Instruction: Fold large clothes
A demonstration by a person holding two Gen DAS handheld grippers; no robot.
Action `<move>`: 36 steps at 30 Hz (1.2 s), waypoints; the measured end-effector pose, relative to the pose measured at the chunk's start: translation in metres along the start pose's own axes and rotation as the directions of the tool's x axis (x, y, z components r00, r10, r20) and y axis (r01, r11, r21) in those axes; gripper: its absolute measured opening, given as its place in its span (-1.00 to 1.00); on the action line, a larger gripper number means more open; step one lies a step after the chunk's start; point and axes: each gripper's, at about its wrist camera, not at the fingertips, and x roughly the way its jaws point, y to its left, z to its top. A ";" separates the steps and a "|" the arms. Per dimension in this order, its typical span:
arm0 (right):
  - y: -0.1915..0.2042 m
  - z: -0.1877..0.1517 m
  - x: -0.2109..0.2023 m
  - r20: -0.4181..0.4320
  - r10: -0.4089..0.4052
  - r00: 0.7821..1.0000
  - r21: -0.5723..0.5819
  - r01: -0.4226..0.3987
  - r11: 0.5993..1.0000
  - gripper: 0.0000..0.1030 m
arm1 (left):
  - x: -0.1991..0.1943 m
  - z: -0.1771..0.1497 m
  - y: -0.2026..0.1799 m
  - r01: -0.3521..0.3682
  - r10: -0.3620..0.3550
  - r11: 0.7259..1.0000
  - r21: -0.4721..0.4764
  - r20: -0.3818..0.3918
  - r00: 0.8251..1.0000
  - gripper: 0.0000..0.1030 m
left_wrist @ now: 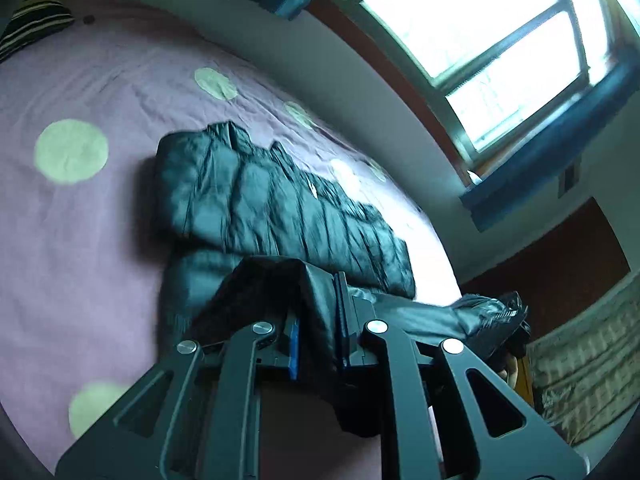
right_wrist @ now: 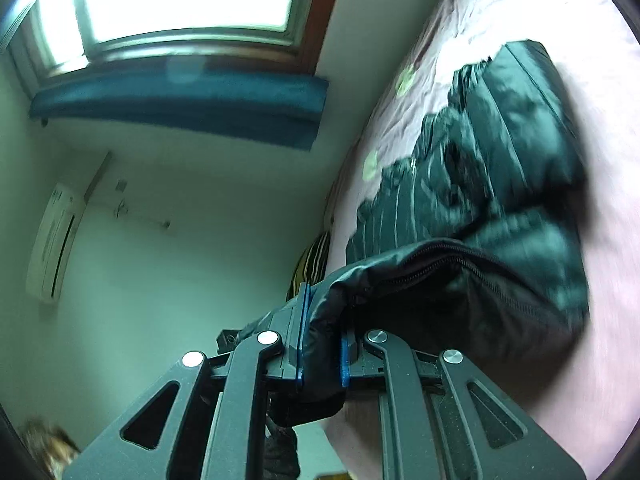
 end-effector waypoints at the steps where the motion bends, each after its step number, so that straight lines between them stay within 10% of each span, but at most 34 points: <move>1: -0.006 0.016 0.008 0.006 -0.004 1.000 0.017 0.004 1.000 -0.76 | 0.009 0.010 0.003 -0.007 0.007 1.000 -0.006 -0.003 1.000 -0.74; 16: -0.106 0.100 0.054 0.067 -0.101 0.993 0.258 0.081 0.963 -0.76 | 0.135 0.082 0.058 -0.191 0.191 0.982 0.019 -0.096 0.977 -0.70; 36: -0.107 0.099 0.051 0.085 -0.115 0.990 0.252 0.091 0.964 -0.56 | 0.135 0.086 0.050 -0.211 0.214 0.976 0.051 -0.083 0.973 -0.58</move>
